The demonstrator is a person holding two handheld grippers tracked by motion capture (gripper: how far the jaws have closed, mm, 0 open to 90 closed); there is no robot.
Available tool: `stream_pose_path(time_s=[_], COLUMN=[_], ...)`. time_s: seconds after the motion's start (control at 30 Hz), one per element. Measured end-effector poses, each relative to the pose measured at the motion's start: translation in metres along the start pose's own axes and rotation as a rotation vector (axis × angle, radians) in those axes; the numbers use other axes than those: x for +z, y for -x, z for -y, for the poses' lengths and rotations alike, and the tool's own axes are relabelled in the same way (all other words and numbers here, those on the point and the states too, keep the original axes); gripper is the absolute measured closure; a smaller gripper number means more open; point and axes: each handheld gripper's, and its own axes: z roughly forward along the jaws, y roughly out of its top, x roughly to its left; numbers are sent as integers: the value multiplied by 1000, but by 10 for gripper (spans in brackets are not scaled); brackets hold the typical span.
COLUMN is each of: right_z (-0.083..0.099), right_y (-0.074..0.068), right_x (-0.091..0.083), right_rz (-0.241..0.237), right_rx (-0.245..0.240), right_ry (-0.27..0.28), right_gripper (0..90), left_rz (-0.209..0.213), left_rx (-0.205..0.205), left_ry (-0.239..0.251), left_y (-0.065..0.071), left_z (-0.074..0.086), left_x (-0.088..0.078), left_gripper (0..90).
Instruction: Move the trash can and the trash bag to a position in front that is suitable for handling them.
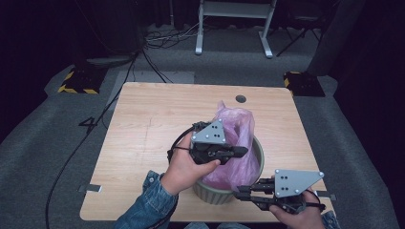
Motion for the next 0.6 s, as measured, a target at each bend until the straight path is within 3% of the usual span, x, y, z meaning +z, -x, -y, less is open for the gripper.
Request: stream_pose_path(time_s=[0.1, 0.2, 0.33, 0.47, 0.6], right_z=[-3, -7, -9, -7, -6], right_y=[1, 2, 0, -4, -7], right_x=[-6, -16, -21, -16, -10], right_rz=[17, 34, 26, -1, -26], right_rx=[12, 10, -11, -27, -31], right_ry=[25, 42, 28, 1, -10], right_gripper=[712, 698, 837, 895, 897], left_rz=[-17, -24, -44, -119, -135], left_rx=[20, 24, -1, -55, -84], left_ry=[-8, -8, 11, 48, 28], left_y=[2, 3, 1, -5, -8], left_z=[0, 0, 1, 2, 2], left_x=[-2, -3, -5, -8, -9], left_gripper=[900, 900, 900, 576, 444])
